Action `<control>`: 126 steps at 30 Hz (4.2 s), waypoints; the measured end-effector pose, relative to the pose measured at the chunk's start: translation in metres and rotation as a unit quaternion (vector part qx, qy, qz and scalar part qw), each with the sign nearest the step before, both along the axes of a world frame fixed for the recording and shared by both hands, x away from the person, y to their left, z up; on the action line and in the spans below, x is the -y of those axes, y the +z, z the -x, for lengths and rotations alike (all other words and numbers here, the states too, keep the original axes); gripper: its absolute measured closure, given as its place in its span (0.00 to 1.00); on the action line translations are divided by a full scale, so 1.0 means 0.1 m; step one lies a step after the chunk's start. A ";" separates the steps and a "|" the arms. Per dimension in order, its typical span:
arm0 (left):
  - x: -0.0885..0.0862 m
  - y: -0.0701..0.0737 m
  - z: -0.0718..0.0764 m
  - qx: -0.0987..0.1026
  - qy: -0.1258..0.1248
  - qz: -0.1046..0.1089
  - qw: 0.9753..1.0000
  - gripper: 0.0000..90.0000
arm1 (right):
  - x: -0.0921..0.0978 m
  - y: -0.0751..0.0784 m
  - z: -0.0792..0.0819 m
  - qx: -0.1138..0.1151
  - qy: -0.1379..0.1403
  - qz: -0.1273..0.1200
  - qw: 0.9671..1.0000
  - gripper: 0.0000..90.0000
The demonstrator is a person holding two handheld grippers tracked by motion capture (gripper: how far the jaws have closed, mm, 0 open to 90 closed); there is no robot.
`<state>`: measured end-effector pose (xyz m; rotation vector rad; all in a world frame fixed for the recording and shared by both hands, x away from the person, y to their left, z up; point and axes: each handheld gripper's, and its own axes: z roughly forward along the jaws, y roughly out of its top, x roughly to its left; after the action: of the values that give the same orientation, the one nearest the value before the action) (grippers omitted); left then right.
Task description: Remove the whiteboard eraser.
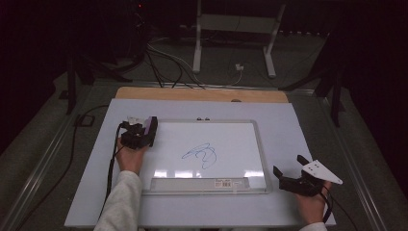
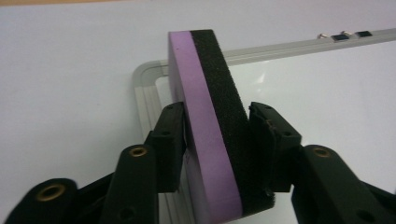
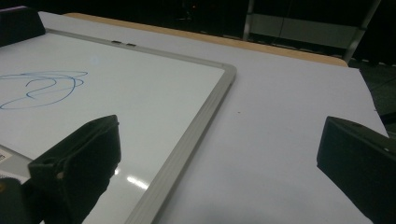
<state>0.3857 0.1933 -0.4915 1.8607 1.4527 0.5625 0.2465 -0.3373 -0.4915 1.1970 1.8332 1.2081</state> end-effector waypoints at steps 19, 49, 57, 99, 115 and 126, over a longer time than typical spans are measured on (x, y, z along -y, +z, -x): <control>0.09 0.24 0.22 0.052 -0.043 -0.010 0.998 0.72 | -0.01 0.00 0.00 0.002 0.002 0.006 1.000 0.00; 0.52 0.02 0.52 0.053 -0.122 -0.066 0.989 0.72 | -0.04 -0.01 0.00 -0.002 0.002 0.015 1.000 0.00; 0.62 -0.01 0.57 0.059 -0.145 -0.090 0.984 0.69 | -0.04 -0.01 0.00 -0.002 0.003 0.018 1.000 0.00; 0.89 -0.06 0.50 0.037 -0.173 -0.059 0.983 0.38 | -0.05 -0.01 0.00 -0.005 0.004 0.020 1.000 0.00; 0.96 -0.14 0.41 0.009 -0.159 -0.067 0.985 0.45 | -0.05 -0.01 0.00 -0.005 0.006 0.017 1.000 0.00; 0.94 -0.14 0.40 0.003 -0.159 -0.063 0.985 0.46 | -0.05 -0.01 0.00 -0.005 0.006 0.017 1.000 0.00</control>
<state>0.3458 0.0991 -0.5055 2.1344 1.1052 0.5101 0.2466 -0.3323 -0.4924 1.1765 1.8625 1.1745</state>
